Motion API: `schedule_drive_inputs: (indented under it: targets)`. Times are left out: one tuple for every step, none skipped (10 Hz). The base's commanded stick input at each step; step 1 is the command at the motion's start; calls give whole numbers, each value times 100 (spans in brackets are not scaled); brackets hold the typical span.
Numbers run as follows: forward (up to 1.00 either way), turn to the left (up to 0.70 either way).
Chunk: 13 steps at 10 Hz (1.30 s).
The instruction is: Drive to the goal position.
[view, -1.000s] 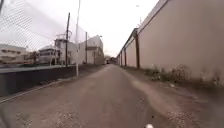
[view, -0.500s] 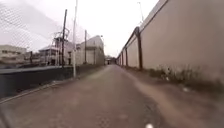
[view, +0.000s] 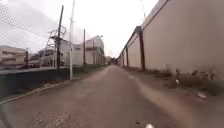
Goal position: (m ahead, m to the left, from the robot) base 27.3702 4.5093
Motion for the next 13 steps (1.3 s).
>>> schedule_drive_inputs:
  targets:
    - [87,0]
    - [87,0]
    - [87,0]
    - [87,0]
    - [87,0]
    - [87,0]
    - [87,0]
    - [87,0]
    - [88,0]
    - [88,0]
    - [88,0]
    - [87,0]
    - [87,0]
